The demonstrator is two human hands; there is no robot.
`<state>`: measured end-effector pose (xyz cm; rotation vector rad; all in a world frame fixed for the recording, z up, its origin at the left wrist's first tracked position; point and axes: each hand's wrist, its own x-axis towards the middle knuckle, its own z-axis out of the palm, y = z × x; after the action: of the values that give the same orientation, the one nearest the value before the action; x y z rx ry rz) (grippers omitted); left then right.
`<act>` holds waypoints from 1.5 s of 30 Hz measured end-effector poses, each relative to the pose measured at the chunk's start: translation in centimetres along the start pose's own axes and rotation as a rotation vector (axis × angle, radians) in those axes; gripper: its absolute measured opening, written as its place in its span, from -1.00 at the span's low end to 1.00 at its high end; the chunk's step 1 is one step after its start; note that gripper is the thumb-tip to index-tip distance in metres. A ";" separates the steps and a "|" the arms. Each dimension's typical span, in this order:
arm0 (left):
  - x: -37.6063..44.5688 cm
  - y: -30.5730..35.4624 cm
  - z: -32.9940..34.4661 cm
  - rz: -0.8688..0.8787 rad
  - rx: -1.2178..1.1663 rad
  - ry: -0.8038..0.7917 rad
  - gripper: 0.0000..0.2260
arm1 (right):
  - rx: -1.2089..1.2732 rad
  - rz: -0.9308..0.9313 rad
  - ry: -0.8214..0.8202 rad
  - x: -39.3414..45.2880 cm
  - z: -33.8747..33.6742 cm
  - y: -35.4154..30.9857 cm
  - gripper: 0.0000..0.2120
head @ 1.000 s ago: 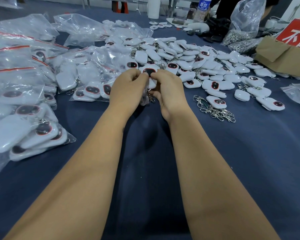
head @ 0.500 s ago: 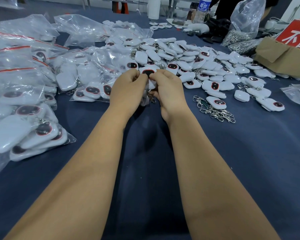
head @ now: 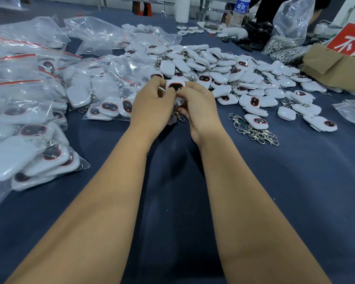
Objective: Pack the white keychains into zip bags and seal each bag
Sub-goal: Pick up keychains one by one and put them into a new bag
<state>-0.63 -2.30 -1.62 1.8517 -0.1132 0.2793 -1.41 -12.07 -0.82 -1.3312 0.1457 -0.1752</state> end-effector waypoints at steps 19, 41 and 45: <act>1.0 -0.3 -0.3 -0.063 0.088 0.133 -0.80 | 0.454 -0.043 0.042 -0.1 0.4 -1.1 -0.84; 0.2 0.7 -0.4 0.173 0.066 0.180 -0.75 | -0.784 -0.335 -0.019 -0.6 1.6 0.7 -0.75; 0.0 0.4 -0.3 0.126 0.039 0.130 -0.74 | -0.599 -0.271 0.276 -0.5 0.1 -0.3 -0.66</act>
<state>-0.73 -2.14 -1.12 1.8626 -0.1353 0.4919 -1.87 -11.92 -0.54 -1.9190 0.2640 -0.5795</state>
